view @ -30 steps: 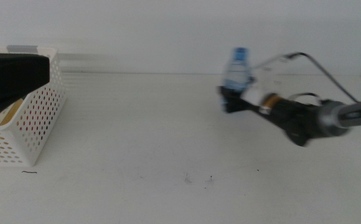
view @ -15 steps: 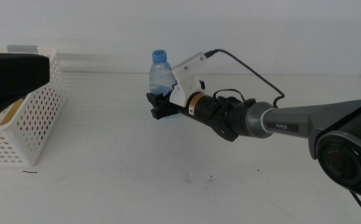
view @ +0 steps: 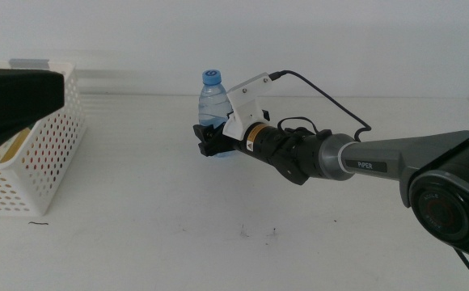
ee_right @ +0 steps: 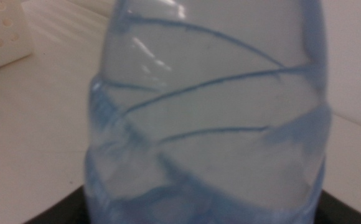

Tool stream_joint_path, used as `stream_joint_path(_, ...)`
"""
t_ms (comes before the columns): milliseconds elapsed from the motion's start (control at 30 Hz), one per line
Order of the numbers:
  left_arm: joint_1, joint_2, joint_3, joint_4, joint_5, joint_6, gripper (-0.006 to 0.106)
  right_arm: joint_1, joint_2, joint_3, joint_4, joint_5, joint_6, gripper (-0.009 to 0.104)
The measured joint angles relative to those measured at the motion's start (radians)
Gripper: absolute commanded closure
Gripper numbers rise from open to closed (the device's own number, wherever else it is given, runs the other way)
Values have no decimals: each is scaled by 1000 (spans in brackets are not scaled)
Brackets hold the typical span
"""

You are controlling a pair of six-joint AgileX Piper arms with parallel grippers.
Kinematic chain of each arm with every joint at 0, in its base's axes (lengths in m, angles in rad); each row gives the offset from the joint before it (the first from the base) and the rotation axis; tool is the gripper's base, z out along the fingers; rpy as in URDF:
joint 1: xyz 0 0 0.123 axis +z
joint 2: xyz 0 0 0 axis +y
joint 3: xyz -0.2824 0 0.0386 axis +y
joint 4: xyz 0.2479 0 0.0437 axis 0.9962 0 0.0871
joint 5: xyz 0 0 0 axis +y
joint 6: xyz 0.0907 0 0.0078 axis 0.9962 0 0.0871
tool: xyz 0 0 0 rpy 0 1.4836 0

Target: Use arms to grab the bottles and put them into the dustbin to the left of the table.

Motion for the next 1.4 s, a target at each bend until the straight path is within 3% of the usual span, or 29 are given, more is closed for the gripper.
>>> stream_joint_path(533,0,0,0,0,0,0,7,0,-12,8,4,-8,53,30)
stream_joint_path(733,0,0,0,0,0,0,7,0,-144,219,34,-94,32,30)
stream_joint_path(967,0,0,0,0,0,0,7,0,-416,515,22,-114,46,30)
stream_joint_path(1133,0,0,0,0,0,0,7,0,-744,688,-71,53,181,29)
stream_joint_path(1267,0,0,0,0,0,0,7,15,-1037,728,-175,331,288,29)
stream_joint_path(1333,0,0,0,0,0,0,7,34,-1168,728,-172,449,279,29)
stream_joint_path(1400,0,0,0,0,0,0,7,55,-1291,714,-109,543,218,29)
